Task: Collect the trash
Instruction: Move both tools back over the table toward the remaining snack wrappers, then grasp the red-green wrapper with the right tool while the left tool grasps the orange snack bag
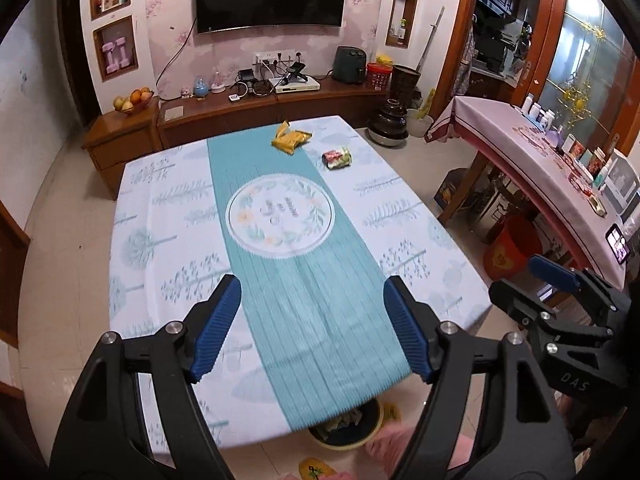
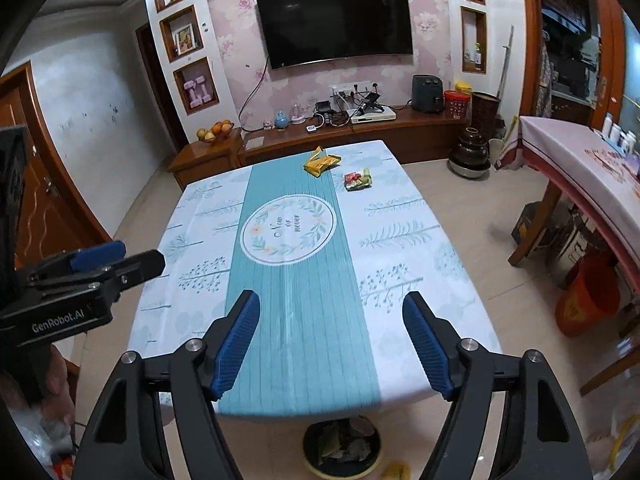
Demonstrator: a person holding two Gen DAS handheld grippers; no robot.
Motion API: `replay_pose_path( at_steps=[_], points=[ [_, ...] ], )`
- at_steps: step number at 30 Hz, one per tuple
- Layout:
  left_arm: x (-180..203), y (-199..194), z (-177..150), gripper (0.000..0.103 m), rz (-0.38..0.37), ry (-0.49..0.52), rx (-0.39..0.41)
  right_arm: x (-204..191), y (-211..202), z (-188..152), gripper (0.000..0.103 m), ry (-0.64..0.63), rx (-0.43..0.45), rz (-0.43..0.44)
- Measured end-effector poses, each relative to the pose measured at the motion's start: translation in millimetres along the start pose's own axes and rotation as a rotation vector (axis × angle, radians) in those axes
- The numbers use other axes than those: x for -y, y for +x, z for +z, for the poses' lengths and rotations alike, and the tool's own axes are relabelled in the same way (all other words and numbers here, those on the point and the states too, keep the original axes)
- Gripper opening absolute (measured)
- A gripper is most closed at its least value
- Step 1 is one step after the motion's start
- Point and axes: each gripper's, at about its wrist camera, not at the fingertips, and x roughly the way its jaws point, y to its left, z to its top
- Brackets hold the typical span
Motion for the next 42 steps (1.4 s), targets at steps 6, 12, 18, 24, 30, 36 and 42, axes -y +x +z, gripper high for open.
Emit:
replay_pose_path(
  at_steps=[6,12,18,24,30,36,42],
  points=[
    [2.7,51.7,49.3,0.074,0.046,-0.039,-0.008,35.6,71.6,60.4,0.075,-0.021,-0.037,0.072],
    [8.5,137.9,104.7,0.073,0.136,-0.114,-0.075,88.7,177.6,127.0,0.075,-0.049,-0.104,0.151],
    [12.9,248.2,160.2,0.073,0.176,-0.157,-0.165,142.7,297.0,188.3,0.075,-0.062,-0.190,0.225],
    [12.3,340.2,186.2,0.073,0.181,-0.173,-0.220,164.0,408.1,221.7,0.072,-0.051,-0.273,0.289],
    [2.2,393.3,190.5,0.073,0.193,-0.208,-0.259,161.4,490.7,228.1,0.063,-0.019,-0.362,0.354],
    [-5.2,417.3,194.9,0.073,0.201,-0.211,-0.273,152.3,536.5,229.9,0.061,-0.020,-0.405,0.398],
    [-13.8,429.0,203.2,0.073,0.207,-0.203,-0.275,135.7,552.1,230.9,0.035,-0.038,-0.424,0.466]
  ],
)
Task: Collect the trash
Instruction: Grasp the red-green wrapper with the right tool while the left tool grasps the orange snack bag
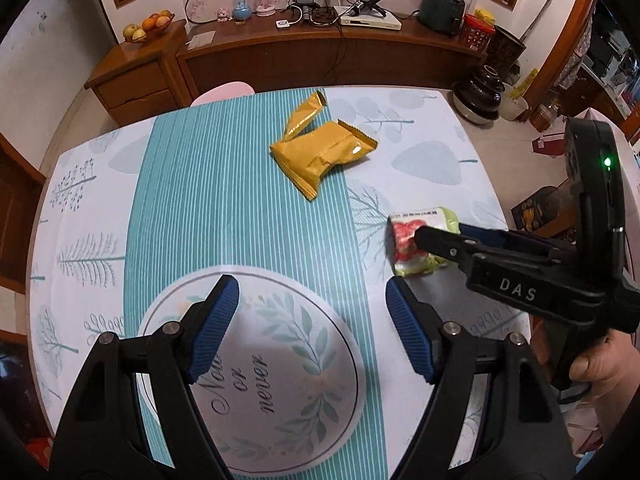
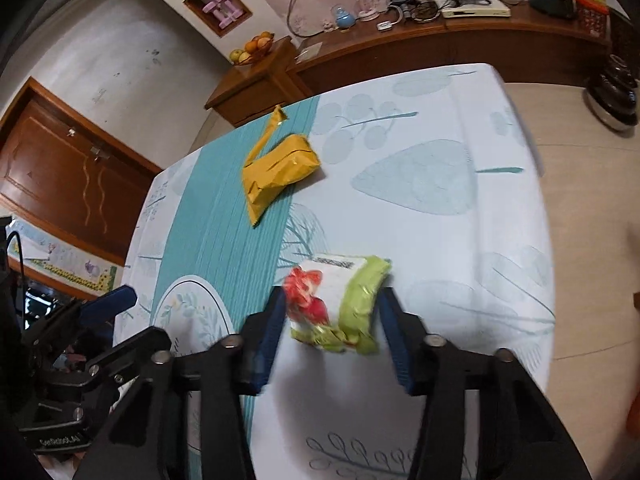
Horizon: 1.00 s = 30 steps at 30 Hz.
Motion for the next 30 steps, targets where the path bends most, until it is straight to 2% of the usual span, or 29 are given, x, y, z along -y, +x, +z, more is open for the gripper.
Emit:
replay_pose_path(
  at_steps=[3,9,18,22,30],
  points=[
    [-1.8,3.0,8.3,0.073,0.004,0.007,0.006,-5.2,2.0,-0.3,0.021,-0.025,-0.001,0.035],
    [2.5,16.6,30.5,0.073,0.015,0.065,-0.004,-12.0,-5.0,2.9,0.006,-0.055,0.036,0.095],
    [12.1,64.9,77.9,0.074,0.027,0.152,-0.073,20.3,-24.4,44.3,0.005,0.086,0.197,0.047],
    [14.9,89.8,95.0,0.073,0.033,0.174,-0.122,34.0,-23.8,56.0,0.005,0.119,0.215,0.057],
    [27.5,126.4,116.6,0.073,0.083,0.265,-0.156,40.8,-6.3,55.7,0.005,0.121,0.198,0.077]
  ],
)
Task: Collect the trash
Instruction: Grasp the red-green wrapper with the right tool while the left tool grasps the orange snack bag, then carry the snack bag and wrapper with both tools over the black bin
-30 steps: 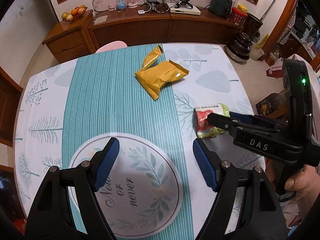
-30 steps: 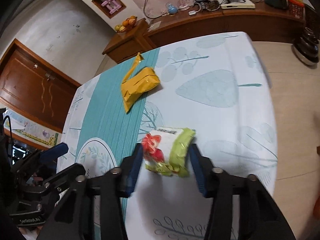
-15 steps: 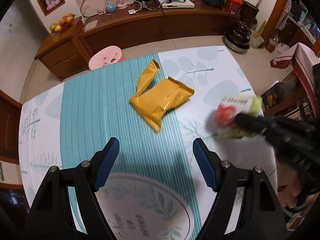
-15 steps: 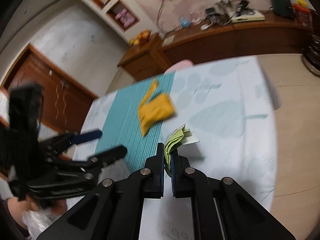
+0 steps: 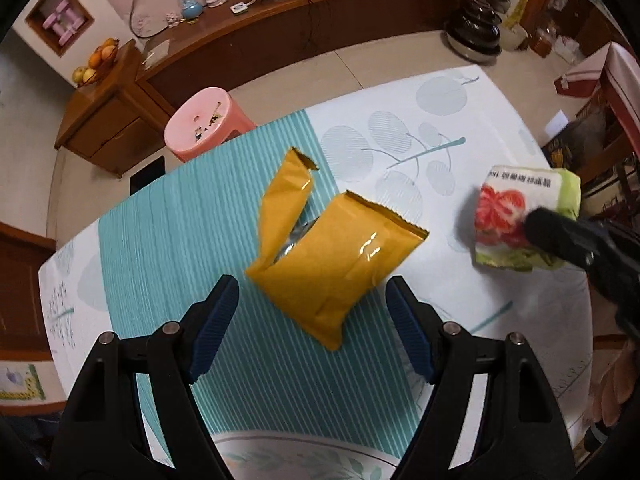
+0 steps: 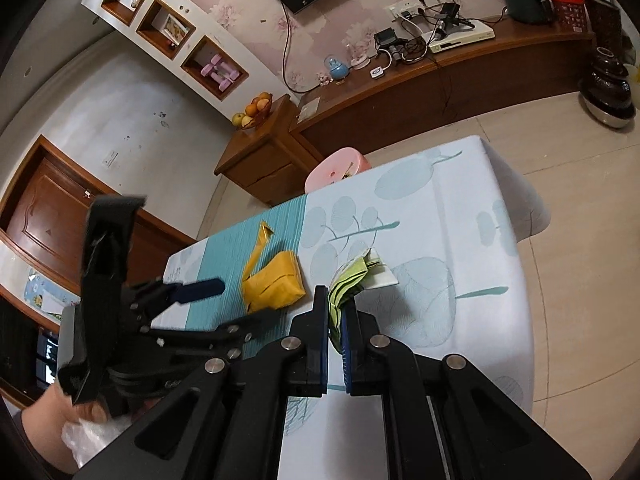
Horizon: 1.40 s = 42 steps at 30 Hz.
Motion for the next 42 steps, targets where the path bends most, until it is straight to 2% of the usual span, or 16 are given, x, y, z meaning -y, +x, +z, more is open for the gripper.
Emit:
replay_pose_path(
  at_steps=[6,8,10,11,13,15,19,23,30,36,42],
  points=[
    [11.2,17.5,16.5,0.073,-0.021,0.055,-0.017,0.6,5.1,-6.9,0.005,0.009,0.002,0.014],
    [8.4,21.7,21.1,0.066,-0.055,0.037,-0.021,0.8,6.1,-8.8,0.005,0.011,0.002,0.012],
    [5.3,23.0,23.9,0.049,-0.097,0.016,-0.025,0.4,6.1,-10.7,0.005,0.016,-0.001,0.014],
    [3.9,23.3,24.3,0.045,-0.103,0.007,-0.025,-0.1,6.3,-12.1,0.005,0.015,-0.002,0.013],
    [-0.1,21.6,22.9,0.030,-0.109,-0.012,-0.018,-0.8,5.2,-16.9,0.005,0.014,-0.006,0.011],
    [-8.0,18.1,17.7,0.024,-0.150,-0.062,-0.018,-1.6,2.3,-24.2,0.005,0.018,-0.008,0.011],
    [-18.4,6.5,-3.7,0.021,-0.220,-0.151,-0.015,-7.1,-6.9,-41.5,0.005,0.026,-0.018,0.011],
    [-19.7,-12.4,-41.4,0.020,-0.249,-0.203,0.004,-18.5,-21.9,-66.4,0.005,0.030,-0.023,0.013],
    [-6.0,-70.1,-136.3,0.019,-0.247,-0.218,0.063,-55.3,-70.7,-135.0,0.005,0.032,-0.004,-0.008],
    [17.2,-148.8,-241.0,0.019,-0.229,-0.144,0.139,-104.4,-133.3,-222.0,0.005,0.031,0.024,-0.049],
    [25.9,-221.0,-349.7,0.019,-0.233,-0.047,0.199,-161.8,-190.3,-327.6,0.005,0.038,0.044,-0.079]
  ],
)
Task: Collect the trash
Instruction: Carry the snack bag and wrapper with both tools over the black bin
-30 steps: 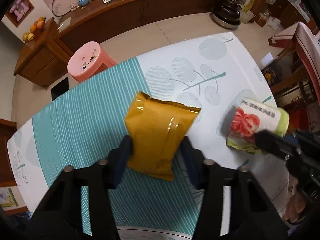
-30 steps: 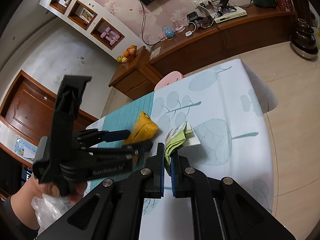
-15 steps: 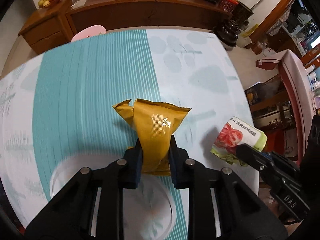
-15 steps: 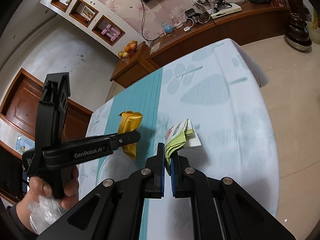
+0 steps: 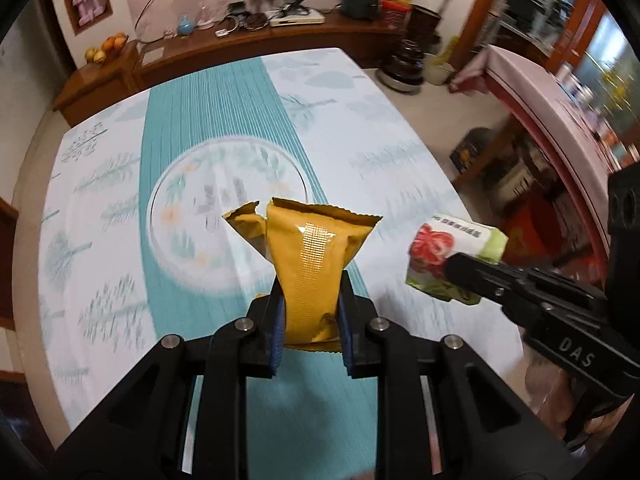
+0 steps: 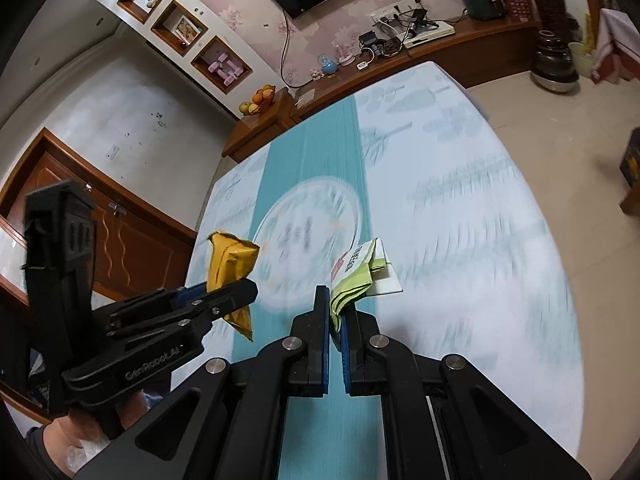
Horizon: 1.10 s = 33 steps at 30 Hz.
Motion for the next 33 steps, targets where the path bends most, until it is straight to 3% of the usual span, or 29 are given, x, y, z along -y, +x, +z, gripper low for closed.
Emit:
replay_pose_path(
  at_steps=[8,16,24,33],
  points=[
    [5.9,-94.1,-134.3,0.019,-0.024,0.045,0.051,-62.4,-63.8,-140.4,0.005,-0.008,0.006,-0.047],
    [2.4,-141.2,-224.6,0.019,-0.022,0.051,0.055,-110.7,-93.6,-238.7,0.005,-0.030,-0.028,-0.063],
    [7.8,-145.8,-281.9,0.019,-0.011,0.008,0.013,-118.9,-104.4,-287.6,0.005,-0.027,-0.093,-0.076],
    [22.0,-113.9,-322.9,0.019,-0.004,-0.088,-0.054,-82.4,-92.5,-317.9,0.005,-0.027,-0.176,-0.081]
  ],
)
